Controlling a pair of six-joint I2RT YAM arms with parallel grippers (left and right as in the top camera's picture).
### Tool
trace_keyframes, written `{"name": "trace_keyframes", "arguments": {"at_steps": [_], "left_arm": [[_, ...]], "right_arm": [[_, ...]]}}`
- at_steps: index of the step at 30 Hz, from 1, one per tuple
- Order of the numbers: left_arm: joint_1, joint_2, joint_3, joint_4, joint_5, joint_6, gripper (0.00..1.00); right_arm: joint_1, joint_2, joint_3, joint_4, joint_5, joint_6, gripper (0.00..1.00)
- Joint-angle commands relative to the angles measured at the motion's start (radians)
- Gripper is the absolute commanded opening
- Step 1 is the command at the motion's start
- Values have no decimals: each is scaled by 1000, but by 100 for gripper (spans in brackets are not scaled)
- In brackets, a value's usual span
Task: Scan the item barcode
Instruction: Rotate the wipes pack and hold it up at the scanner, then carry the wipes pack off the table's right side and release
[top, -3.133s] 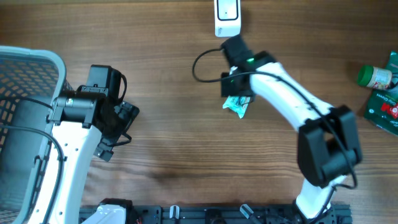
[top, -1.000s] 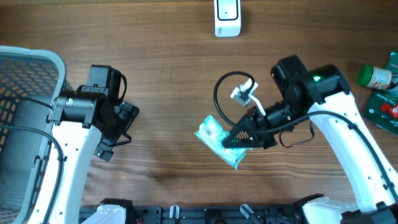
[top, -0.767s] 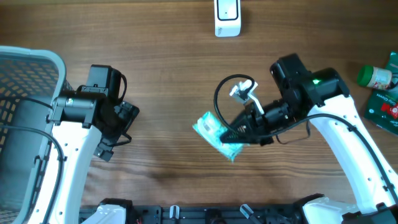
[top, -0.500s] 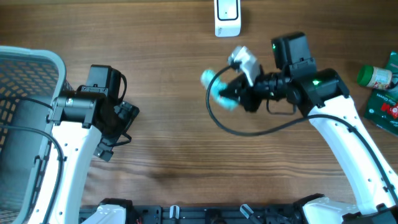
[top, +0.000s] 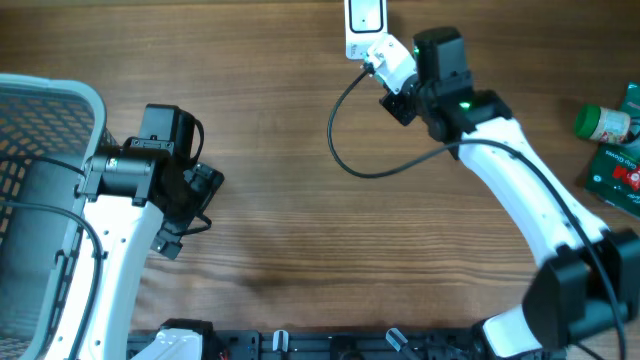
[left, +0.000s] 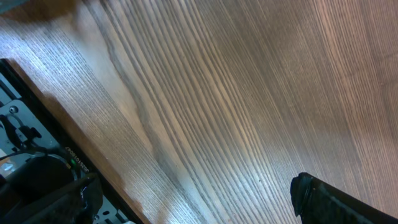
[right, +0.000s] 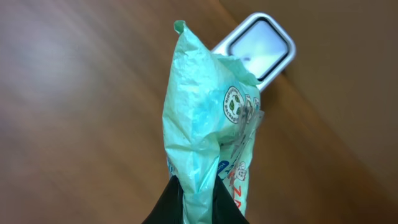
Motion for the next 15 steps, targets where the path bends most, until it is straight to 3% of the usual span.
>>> {"name": "trace_keyframes", "arguments": {"at_steps": [1,9,12,15], "left_arm": [[5,-9,10,0,1,5,100],[5,-9,10,0,1,5,100],[5,-9,10,0,1,5,100],[5,-9,10,0,1,5,100]], "right_arm": [[-3,80,5,118,183,-220,4],[-3,328,27,607,302,-571,4],[-9,470,103,687,335,-792,4],[-21,586,239,736,274,-795,4]]}}
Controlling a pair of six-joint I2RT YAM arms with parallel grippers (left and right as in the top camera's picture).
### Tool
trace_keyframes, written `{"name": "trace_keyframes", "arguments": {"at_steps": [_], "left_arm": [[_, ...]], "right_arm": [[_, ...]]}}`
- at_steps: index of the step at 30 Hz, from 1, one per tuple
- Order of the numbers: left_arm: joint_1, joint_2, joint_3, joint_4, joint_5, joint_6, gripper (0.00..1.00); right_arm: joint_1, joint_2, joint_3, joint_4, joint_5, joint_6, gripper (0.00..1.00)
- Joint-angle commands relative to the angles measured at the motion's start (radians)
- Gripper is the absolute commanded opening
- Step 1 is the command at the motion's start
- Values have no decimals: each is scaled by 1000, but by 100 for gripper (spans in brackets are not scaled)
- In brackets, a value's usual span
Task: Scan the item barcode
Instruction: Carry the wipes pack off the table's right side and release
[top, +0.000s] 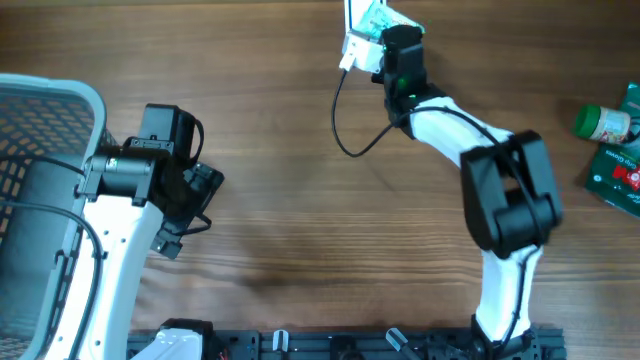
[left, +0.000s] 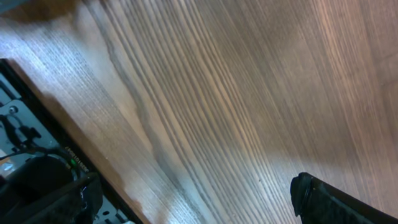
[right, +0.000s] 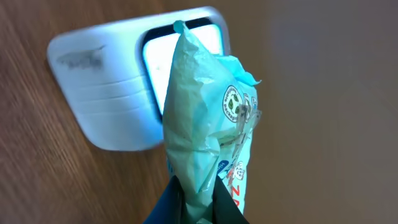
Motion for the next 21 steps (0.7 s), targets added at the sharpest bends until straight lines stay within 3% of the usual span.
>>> {"name": "trace_keyframes", "arguments": {"at_steps": [1,4,8,13,18,21], "left_arm": [[5,-9,10,0,1,5,100],[5,-9,10,0,1,5,100],[5,-9,10,0,1,5,100],[5,-9,10,0,1,5,100],[5,-9,10,0,1,5,100],[5,-9,10,0,1,5,100]], "right_arm": [[-20,108,175,33,-39,-98,4],[-20,163,278,18,-40,-98,4],[-22,164,283,4,13,-98,4],[-129,68,282,-111,137,48,4],[-389,-34,282,-361,175,385,4],[-611,-31,279,-573,168,666,4]]}}
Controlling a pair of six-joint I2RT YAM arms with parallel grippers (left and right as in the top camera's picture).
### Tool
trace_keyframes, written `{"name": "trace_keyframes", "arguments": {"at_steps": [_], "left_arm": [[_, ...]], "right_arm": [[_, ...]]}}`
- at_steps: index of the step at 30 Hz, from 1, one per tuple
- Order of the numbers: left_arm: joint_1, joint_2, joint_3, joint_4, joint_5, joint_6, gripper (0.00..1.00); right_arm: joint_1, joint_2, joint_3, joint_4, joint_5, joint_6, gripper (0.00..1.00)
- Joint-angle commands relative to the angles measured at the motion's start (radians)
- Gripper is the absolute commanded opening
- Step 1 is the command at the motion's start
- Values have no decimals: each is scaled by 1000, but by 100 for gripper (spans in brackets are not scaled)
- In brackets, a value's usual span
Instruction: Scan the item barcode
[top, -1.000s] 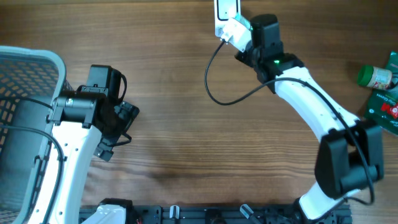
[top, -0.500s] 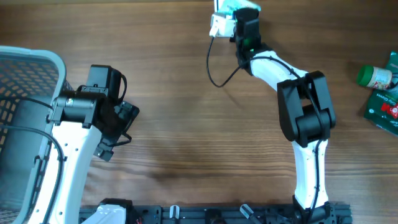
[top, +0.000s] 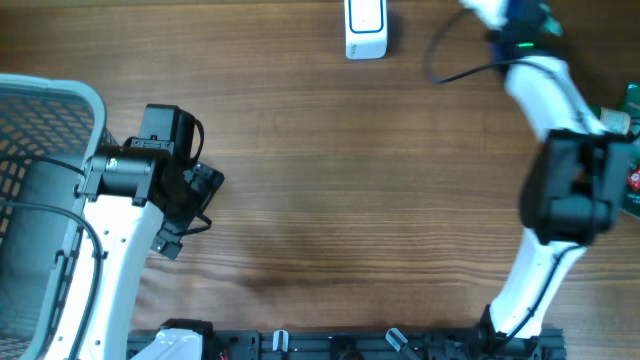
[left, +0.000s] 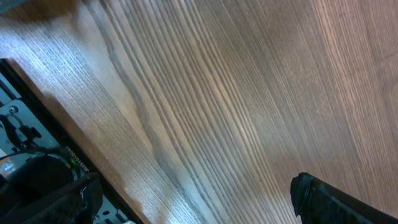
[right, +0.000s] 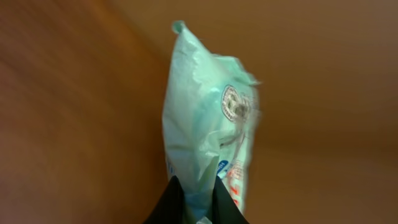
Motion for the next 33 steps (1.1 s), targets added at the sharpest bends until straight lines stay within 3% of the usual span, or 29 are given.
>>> {"name": "trace_keyframes", "arguments": {"at_steps": [1,9,10,12,13,14,21,24,26,29,33], "left_arm": [[5,-9,10,0,1,5,100],[5,-9,10,0,1,5,100],[5,-9,10,0,1,5,100],[5,-9,10,0,1,5,100],[5,-9,10,0,1,5,100],[5,-9,10,0,1,5,100],[5,-9,10,0,1,5,100],[5,-9,10,0,1,5,100],[5,-9,10,0,1,5,100],[5,-9,10,0,1,5,100],[5,-9,10,0,1,5,100]], "right_arm": [[-208,-17,0,-150,-2,386,4],[-495,-18,0,-292,-281,676,5],[-505,-19,0,-296,-311,704,10],[-509,-26,0,-303,-378,752,50],[-507,-34,0,-303,-426,775,87],[-502,-50,1,-294,-494,809,100],[-493,-309,1,-122,-1013,1139,100],[-483,-462,1,-105,-1305,1323,100],[-461,-526,1,-111,-1481,1361,100],[-395,-606,1,-179,-1670,1395,100],[-264,-677,1,-486,-1708,1356,100]]}}
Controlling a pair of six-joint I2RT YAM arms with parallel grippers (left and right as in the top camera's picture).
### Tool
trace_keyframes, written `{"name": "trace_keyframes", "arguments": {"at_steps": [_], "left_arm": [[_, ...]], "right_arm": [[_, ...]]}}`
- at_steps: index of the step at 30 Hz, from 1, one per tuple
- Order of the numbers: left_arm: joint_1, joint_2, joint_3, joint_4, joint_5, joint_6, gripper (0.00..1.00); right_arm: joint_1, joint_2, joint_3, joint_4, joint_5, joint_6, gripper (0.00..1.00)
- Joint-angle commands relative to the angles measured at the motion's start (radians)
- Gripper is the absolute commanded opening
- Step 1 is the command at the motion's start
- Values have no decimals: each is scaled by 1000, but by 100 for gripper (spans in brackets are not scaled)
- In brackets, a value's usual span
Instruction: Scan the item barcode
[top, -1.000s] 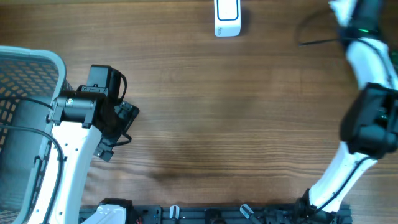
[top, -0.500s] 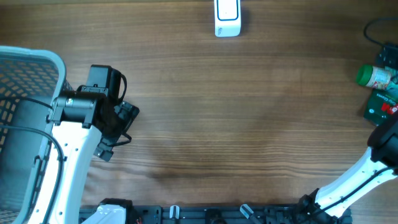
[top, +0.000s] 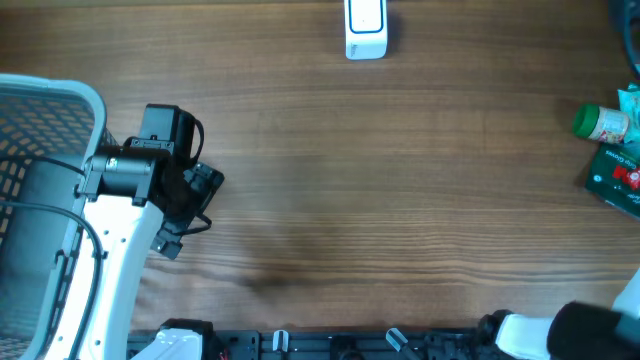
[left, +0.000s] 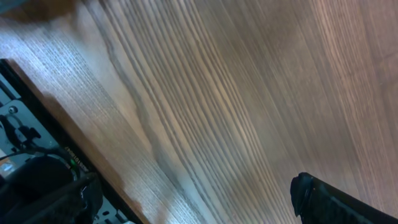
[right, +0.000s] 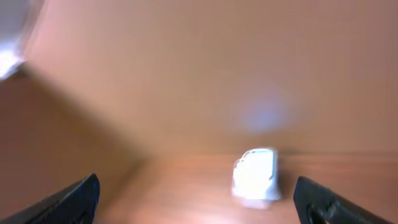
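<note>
The white barcode scanner (top: 365, 25) lies at the table's far edge; in the right wrist view it is a blurred white block (right: 255, 174). My right gripper (right: 199, 199) is open and empty, its fingers (right: 68, 199) spread wide, facing the scanner from a distance. It is out of the overhead view. A pale mint-green bag (top: 631, 100) peeks in at the right edge above the bottle. My left gripper (left: 186, 205) is open over bare wood, holding nothing, and sits at the left (top: 190, 205).
A grey mesh basket (top: 50, 100) stands at the far left beside the left arm. A green-capped bottle (top: 600, 122) and a dark green packet (top: 618, 178) lie at the right edge. The black rail (top: 330, 345) runs along the front edge.
My right gripper was shut on the mint-green bag near the table's far right; now it is open and empty, and the arm has left the overhead view. The left arm has not moved.
My right gripper held the mint-green bag just beside the scanner. Then the bag was right in front of the scanner's window. Then it was held away at the far right. Now the gripper is open and a pale bag lies by the bottle.
</note>
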Motion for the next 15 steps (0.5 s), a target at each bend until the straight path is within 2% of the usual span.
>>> {"name": "trace_keyframes", "arguments": {"at_steps": [1,6,9,11,15], "left_arm": [[5,-9,10,-1,0,5,100],[5,-9,10,-1,0,5,100],[5,-9,10,-1,0,5,100],[5,-9,10,-1,0,5,100],[5,-9,10,-1,0,5,100]], "right_arm": [[123,-33,-7,-255,-146,-64,100],[292,-40,-7,-766,-95,-551,100],[330,-42,-7,-932,-3,-665,100],[344,-42,-7,-1001,87,-643,100],[344,-41,-7,-1011,437,-343,100]]}}
